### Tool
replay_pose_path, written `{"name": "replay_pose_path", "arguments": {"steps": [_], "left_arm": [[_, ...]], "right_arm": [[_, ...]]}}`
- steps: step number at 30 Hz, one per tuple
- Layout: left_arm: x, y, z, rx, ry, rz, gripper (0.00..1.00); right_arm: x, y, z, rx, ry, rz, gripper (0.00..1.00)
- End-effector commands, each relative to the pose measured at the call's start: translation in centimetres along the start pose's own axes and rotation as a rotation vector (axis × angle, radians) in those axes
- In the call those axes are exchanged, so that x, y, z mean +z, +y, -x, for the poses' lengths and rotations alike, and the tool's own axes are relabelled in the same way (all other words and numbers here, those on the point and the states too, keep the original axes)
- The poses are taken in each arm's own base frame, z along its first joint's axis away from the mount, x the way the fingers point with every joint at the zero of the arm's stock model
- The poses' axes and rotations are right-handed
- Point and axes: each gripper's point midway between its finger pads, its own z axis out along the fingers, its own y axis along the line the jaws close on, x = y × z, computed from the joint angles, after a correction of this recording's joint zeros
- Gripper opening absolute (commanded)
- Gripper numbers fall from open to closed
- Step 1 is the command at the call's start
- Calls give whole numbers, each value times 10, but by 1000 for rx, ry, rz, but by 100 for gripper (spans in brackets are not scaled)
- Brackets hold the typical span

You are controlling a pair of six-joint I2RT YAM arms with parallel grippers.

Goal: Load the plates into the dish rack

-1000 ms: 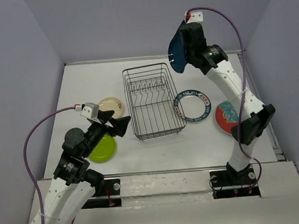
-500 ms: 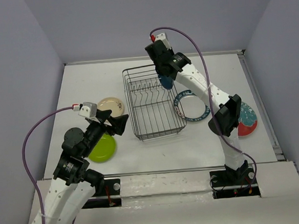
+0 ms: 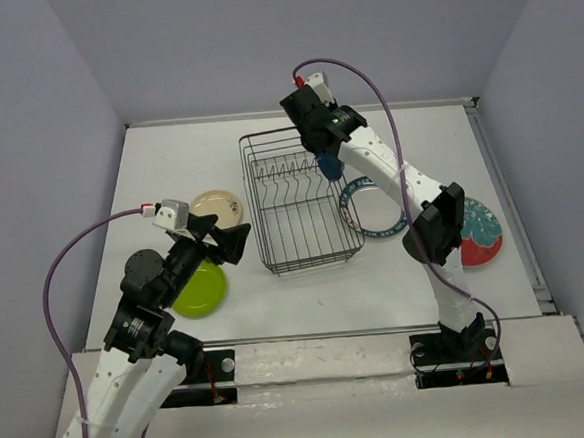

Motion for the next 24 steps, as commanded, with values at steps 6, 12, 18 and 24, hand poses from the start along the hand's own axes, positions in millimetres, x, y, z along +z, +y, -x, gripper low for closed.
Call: {"name": "replay_pose_path", "arguments": {"steps": [6,12,18,24], "left_arm": [[-1,-12,24,17,-60,-45,99],[-1,-12,24,16,-59,-45,99],[0,-11,23,15,-57,-41,99],[1,-10,23,12,-56,-36,99]], "right_arm": [[-2,-7,13,6,-37,-113,7],[-5,19,10,-80,-45,-110,7],[1,59,-8,-119,-23,-62,8],[4,72,-18,-53,-6,-25,21]]}}
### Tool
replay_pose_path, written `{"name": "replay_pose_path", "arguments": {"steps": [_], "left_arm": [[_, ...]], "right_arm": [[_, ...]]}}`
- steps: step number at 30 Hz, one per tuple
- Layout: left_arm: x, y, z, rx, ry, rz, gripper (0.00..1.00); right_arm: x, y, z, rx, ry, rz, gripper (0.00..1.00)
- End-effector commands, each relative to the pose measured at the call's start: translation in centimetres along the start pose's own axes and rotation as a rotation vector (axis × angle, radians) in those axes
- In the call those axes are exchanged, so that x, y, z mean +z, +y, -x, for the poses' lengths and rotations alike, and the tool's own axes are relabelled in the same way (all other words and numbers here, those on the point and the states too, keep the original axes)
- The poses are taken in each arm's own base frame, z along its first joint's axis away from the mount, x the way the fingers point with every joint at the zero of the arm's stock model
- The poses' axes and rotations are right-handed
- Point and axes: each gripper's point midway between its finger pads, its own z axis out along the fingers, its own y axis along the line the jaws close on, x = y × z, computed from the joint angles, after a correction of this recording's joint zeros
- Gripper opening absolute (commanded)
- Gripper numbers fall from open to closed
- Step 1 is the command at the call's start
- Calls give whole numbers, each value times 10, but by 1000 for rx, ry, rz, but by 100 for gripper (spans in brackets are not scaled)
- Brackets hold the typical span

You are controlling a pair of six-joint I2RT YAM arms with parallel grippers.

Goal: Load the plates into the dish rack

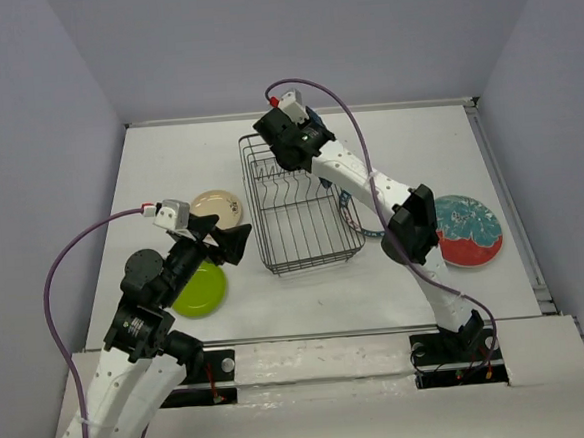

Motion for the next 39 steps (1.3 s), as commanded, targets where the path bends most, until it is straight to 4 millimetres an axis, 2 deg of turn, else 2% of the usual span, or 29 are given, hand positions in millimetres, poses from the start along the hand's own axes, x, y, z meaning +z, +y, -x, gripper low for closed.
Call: {"name": "replay_pose_path", "arguments": {"steps": [1,8,13,16,17,19,20,22,23,24,26,27,28,29,30,31,32,33,34,35,36,37,39], "left_arm": [[1,-8,23,12,-60,-22,99],[2,-5,23,8,-58,-6,99],[2,-3,22,8,-57,-1,99],[3,-3,22,9,-54,2,99],[3,-2,22,9,-53,4,99],[4,-2,22,9,-52,6,99],[4,-1,21,9,-50,8,99],[4,-1,22,10,-52,9,99],[4,0,21,10,-50,13,99],[4,1,22,12,-52,14,99],[4,1,22,10,-52,14,99],[4,1,22,12,-52,14,99],[4,1,22,12,-54,13,99],[4,0,22,12,-53,12,99],[4,1,22,12,-54,13,99],[3,0,23,13,-56,8,99],[3,-1,23,13,-55,5,99],[3,-2,23,12,-56,1,99],[3,-2,23,12,-55,-2,99],[3,-3,23,12,-55,-5,99],[3,-2,22,12,-53,-6,99],[3,-3,23,11,-54,-7,99],[4,-1,23,11,-55,-4,99]], "right_arm": [[-3,19,1,84,-5,59,24],[-11,24,15,211,-33,135,31],[-15,26,16,256,-38,163,36],[-17,26,17,273,-38,178,45],[-16,18,19,287,-38,172,45],[-22,15,22,320,-42,198,46],[-27,1,29,359,-54,209,50],[-34,-10,36,415,-72,242,51],[-37,-4,28,406,-60,283,56],[-48,-30,36,462,-92,299,59],[-61,-43,43,543,-141,365,63],[-70,-61,27,565,-147,386,63],[-79,-69,34,626,-209,426,63],[-90,-69,30,642,-241,493,63],[-94,-75,20,663,-258,519,62],[-103,-84,-4,718,-273,561,59],[-103,-92,-19,754,-268,557,56],[-101,-100,-52,814,-238,546,44],[-102,-100,-52,850,-229,551,44],[-98,-102,-87,877,-191,537,31],[-96,-100,-104,903,-166,537,26],[-93,-91,-137,947,-107,535,14],[-83,-85,-167,1022,-39,510,12]]}}
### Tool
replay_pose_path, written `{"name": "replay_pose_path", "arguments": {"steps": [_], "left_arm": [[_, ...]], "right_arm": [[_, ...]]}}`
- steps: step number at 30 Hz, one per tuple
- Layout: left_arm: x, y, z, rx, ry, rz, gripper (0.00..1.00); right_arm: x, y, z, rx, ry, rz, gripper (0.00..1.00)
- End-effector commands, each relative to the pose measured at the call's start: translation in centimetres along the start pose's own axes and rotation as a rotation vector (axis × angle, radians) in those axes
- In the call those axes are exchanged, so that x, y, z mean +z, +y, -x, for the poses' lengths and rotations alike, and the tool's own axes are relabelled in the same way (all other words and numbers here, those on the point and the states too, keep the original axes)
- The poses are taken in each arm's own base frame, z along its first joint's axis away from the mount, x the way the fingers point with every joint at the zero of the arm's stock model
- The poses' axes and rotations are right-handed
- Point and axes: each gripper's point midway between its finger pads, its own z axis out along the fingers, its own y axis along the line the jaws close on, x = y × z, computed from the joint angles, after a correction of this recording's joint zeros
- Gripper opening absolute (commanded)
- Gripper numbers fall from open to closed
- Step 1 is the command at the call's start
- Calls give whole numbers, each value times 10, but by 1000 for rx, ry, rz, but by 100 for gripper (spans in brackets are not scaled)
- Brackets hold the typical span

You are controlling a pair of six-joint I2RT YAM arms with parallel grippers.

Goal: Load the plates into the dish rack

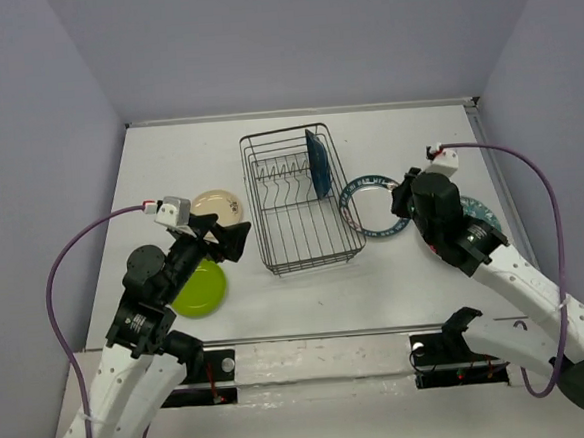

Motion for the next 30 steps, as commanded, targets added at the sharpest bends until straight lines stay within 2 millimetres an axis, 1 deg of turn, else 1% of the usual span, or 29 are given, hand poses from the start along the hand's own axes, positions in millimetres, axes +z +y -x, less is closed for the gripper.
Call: {"name": "replay_pose_path", "arguments": {"steps": [1,2,3,4,5,6,7,8,9,11,12,13,14,18,19,20,21,22,23,24,25,26,28,29,30], "left_arm": [[-1,-9,25,12,-68,-29,99],[-1,-9,26,12,-70,-30,99],[0,-8,25,13,-65,-28,99],[0,-7,25,11,-66,-26,99],[0,-6,24,11,-63,-23,99],[1,-7,24,11,-62,-27,99],[1,-6,23,11,-59,-23,99],[1,-6,23,11,-60,-25,99],[1,-6,23,10,-57,-25,99],[2,-6,22,10,-55,-26,99],[2,-6,22,10,-53,-26,99],[2,-6,21,10,-52,-25,99],[2,-6,22,10,-53,-26,99],[2,-6,21,10,-51,-27,99],[2,-6,22,9,-52,-29,99],[2,-6,21,8,-49,-29,99],[2,-6,20,8,-47,-28,99],[2,-6,20,9,-46,-28,99],[2,-6,20,10,-47,-28,99],[3,-6,20,8,-48,-27,99],[2,-6,20,8,-46,-28,99],[2,-6,20,8,-46,-28,99],[2,-6,20,8,-45,-31,99],[3,-6,19,8,-44,-30,99],[3,-7,19,8,-43,-32,99]], "right_arm": [[9,-35,-76,225,113,-66,11],[9,-51,-98,255,148,-98,14],[10,-56,-107,278,164,-112,19],[11,-56,-113,319,167,-112,33],[12,-66,-125,331,180,-140,40],[13,-71,-129,349,181,-154,46],[16,-67,-130,376,173,-138,55],[17,-71,-133,389,173,-148,58],[18,-74,-141,396,184,-158,61],[24,-78,-142,449,172,-172,62],[27,-83,-146,478,165,-186,62],[28,-84,-150,490,171,-187,62],[31,-90,-152,512,167,-208,61],[44,-103,-163,597,179,-217,58],[50,-101,-157,630,153,-200,57],[53,-104,-167,642,182,-210,55],[57,-108,-167,660,182,-213,54],[61,-104,-164,671,168,-189,53],[65,-107,-170,669,179,-206,51],[68,-110,-171,677,177,-218,51],[72,-107,-169,693,165,-205,50],[75,-112,-177,705,184,-216,50],[80,-114,-183,733,185,-217,48],[84,-115,-180,763,163,-215,45],[86,-117,-184,775,166,-227,43]]}}
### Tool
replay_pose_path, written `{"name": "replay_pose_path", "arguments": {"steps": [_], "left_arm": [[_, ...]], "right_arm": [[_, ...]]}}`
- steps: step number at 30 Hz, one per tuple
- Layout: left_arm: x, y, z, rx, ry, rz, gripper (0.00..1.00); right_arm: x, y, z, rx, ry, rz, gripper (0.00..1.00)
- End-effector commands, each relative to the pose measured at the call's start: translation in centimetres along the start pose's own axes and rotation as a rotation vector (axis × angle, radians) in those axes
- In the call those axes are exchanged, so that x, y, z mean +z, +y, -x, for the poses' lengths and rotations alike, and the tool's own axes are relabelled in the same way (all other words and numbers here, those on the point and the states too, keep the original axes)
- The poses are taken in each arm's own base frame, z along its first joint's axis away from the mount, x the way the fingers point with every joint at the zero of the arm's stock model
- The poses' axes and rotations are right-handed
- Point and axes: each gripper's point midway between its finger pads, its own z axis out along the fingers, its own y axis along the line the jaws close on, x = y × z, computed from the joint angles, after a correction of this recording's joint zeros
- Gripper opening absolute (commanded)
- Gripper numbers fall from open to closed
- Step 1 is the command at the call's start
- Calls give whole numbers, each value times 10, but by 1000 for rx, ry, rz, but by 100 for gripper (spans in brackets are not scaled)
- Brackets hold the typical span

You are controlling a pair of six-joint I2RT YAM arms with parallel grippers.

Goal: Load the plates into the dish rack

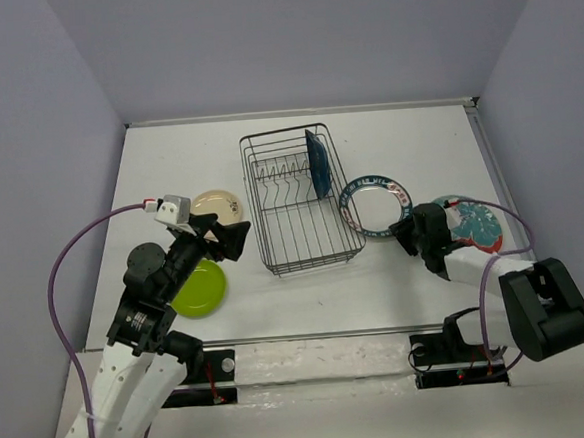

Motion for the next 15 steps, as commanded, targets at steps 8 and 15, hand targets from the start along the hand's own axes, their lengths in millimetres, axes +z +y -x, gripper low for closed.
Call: {"name": "replay_pose_path", "arguments": {"steps": [8,15], "left_arm": [[4,-9,17,10,-37,-35,99],[2,-10,19,10,-46,-38,99]], "right_arm": [[4,33,43,119,-190,133,7],[-70,87,156,-132,-573,74,7]]}}
